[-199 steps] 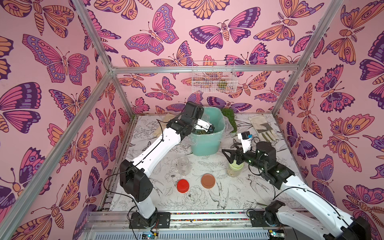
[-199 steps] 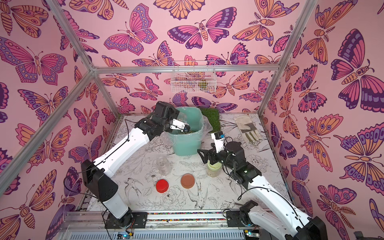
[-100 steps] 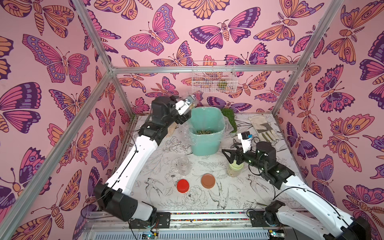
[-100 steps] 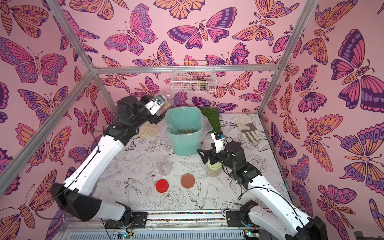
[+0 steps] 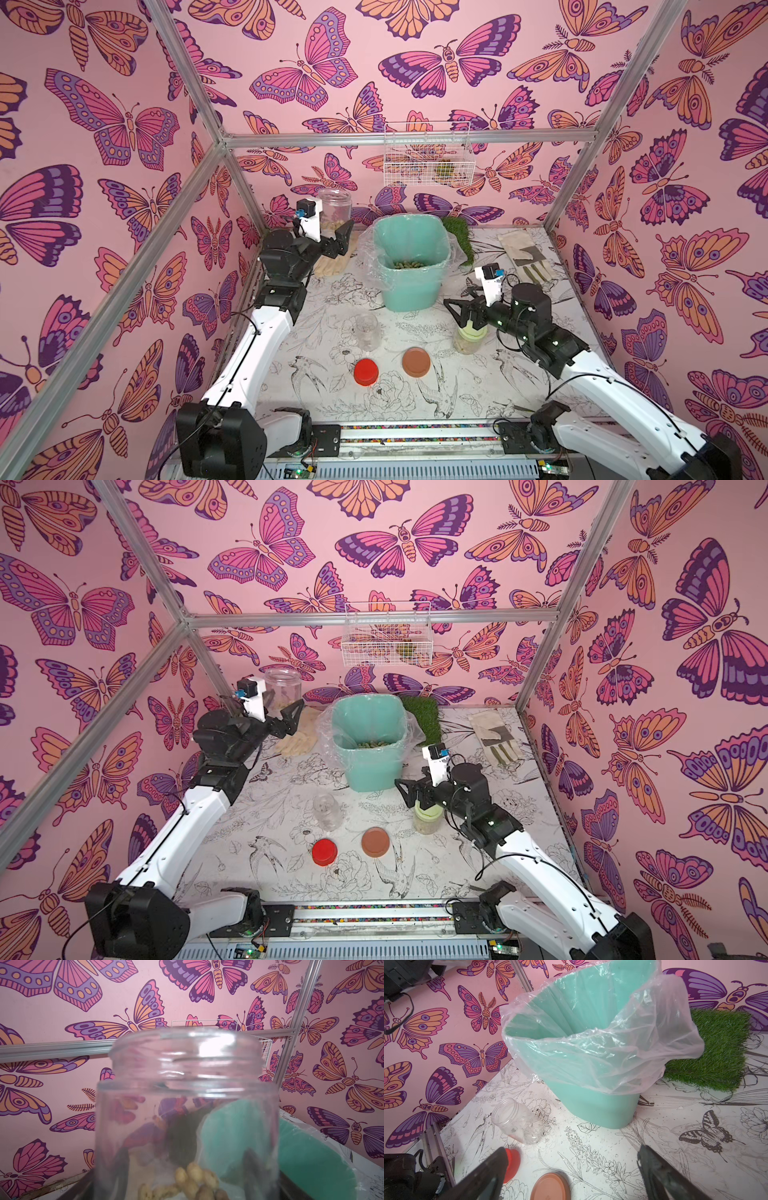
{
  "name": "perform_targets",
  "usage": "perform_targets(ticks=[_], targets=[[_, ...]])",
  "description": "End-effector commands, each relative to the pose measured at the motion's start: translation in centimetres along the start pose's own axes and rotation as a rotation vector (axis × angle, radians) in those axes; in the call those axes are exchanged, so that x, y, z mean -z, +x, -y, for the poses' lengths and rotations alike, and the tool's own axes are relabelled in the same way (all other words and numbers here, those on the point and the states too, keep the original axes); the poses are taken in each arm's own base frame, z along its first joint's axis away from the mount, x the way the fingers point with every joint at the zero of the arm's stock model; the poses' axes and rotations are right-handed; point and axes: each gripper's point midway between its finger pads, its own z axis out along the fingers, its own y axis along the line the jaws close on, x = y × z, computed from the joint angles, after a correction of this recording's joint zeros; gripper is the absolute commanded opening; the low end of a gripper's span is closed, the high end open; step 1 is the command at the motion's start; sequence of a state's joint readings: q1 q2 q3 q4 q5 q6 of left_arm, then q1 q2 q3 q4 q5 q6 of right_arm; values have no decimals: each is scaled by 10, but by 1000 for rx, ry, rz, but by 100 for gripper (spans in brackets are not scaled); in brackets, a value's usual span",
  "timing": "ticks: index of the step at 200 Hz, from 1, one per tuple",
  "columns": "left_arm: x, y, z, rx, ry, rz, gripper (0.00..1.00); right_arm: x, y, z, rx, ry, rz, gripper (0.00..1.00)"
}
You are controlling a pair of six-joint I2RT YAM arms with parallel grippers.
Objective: Empty moldy peanuts from jars
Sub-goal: Pour the moldy peanuts from the jar into the trash bin.
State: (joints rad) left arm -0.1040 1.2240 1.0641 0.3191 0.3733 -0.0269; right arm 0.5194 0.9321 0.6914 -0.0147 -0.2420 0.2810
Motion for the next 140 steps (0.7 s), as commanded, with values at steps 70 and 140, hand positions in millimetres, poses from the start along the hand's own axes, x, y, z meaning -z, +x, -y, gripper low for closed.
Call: perform_targets(ticks=[70,140], targets=[[13,-38,23,-468,137,-148,0,3,-10,-4,14,-17,26,99],[-11,-14,79,-1046,403,-381,0,5,-3,-1,29,-10,27,99]])
